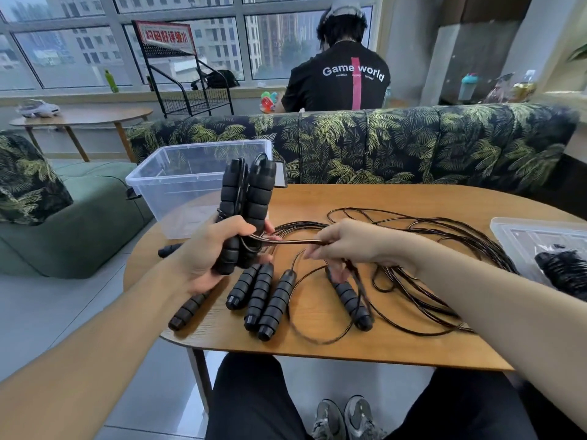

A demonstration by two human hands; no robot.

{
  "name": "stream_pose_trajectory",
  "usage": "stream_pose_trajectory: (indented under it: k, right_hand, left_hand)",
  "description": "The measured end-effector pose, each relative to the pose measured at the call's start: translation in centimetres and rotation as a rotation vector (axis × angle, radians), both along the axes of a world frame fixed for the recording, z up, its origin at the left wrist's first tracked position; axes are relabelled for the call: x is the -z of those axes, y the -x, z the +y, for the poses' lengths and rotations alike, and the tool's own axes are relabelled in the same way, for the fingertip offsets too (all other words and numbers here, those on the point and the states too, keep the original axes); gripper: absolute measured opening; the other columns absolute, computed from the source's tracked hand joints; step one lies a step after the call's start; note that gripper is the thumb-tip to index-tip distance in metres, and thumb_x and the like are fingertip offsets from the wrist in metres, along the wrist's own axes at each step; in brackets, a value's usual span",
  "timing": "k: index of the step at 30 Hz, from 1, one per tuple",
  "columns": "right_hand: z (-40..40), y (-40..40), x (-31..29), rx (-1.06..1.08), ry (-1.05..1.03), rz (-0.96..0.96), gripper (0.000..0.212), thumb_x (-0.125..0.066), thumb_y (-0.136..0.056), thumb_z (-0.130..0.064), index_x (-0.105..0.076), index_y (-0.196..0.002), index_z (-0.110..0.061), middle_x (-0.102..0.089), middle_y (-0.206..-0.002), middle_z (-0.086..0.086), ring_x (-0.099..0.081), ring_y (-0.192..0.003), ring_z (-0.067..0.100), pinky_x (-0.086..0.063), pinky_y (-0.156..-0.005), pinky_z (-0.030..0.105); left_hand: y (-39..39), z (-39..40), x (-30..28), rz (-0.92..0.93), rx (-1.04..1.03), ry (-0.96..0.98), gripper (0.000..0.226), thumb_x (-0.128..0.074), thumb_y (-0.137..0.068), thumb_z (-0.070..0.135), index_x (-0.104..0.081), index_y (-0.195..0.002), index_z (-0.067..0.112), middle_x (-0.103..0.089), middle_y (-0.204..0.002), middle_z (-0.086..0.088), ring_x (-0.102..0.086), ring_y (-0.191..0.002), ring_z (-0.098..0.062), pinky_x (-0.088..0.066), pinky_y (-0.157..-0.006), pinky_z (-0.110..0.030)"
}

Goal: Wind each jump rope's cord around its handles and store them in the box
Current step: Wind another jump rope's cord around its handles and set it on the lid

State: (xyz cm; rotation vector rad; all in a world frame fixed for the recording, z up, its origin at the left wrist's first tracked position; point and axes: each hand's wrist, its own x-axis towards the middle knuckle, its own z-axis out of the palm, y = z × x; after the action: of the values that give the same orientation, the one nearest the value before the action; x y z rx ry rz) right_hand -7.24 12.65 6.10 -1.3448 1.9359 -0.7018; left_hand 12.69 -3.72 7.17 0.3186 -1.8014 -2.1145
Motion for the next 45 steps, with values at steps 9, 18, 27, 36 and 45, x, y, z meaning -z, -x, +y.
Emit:
stream_pose_trajectory:
  k: [9,18,27,36,45]
  right_hand:
    - [1.7,3.6,-1.4,-0.058,0.040,-0.427,0.012,-0.064,-0.094,-0.025,-0.061,-0.086,-0.016,-0.042,-0.063,-0.007,-0.032,-0.057,0.010,-0.028,-0.052,0.022]
    - [-0.3,-0.2,-3.3,0.080,0.174,-0.054,0.017,-0.067,-0.094,-0.033,-0.072,-0.088,-0.018,-0.046,-0.063,-0.004,-0.036,-0.051,0.008,-0.029,-0.047,0.020]
    - [-0.6,-5.0,-4.2,0.074,0.229,0.282,0.031,-0.054,-0.101,-0.039,-0.077,-0.100,-0.018,-0.069,-0.072,-0.001,-0.055,-0.056,0.006,-0.046,-0.056,0.021]
    - [-0.2,-6.5,-0.9,0.015,0.272,0.058,0.034,-0.037,-0.108,-0.036,-0.061,-0.091,-0.020,-0.051,-0.054,-0.015,-0.044,-0.050,0.001,-0.040,-0.060,0.026]
    - [0.6,-5.2,1.1,-0.110,0.178,-0.094,0.033,-0.036,-0.109,-0.034,-0.060,-0.093,-0.019,-0.050,-0.055,-0.019,-0.045,-0.054,0.001,-0.038,-0.061,0.014]
  left_hand:
    - [-0.9,0.4,-2.0,-0.164,0.287,0.568,0.045,-0.065,-0.080,0.000,-0.052,-0.122,0.007,-0.074,-0.102,-0.013,-0.073,-0.086,-0.029,-0.059,-0.073,-0.036]
    - [1.5,2.9,-3.1,-0.697,0.350,1.438,0.040,-0.077,-0.083,0.034,-0.043,-0.105,0.032,-0.056,-0.093,0.008,-0.061,-0.084,-0.011,-0.058,-0.080,-0.035]
    - [2.6,1.9,-1.8,-0.789,0.033,1.459,0.060,-0.073,-0.083,0.032,-0.031,-0.126,0.030,-0.063,-0.097,0.005,-0.060,-0.080,-0.012,-0.055,-0.070,-0.031]
    - [1.4,0.2,0.2,-0.408,-0.084,0.254,0.033,-0.065,-0.088,-0.006,-0.061,-0.115,0.013,-0.071,-0.096,-0.025,-0.073,-0.078,-0.036,-0.060,-0.068,-0.040]
    - [-0.7,0.8,1.3,-0.220,0.058,-0.106,0.055,-0.072,-0.079,0.008,-0.057,-0.131,0.005,-0.060,-0.127,-0.036,-0.064,-0.113,-0.051,-0.052,-0.095,-0.060]
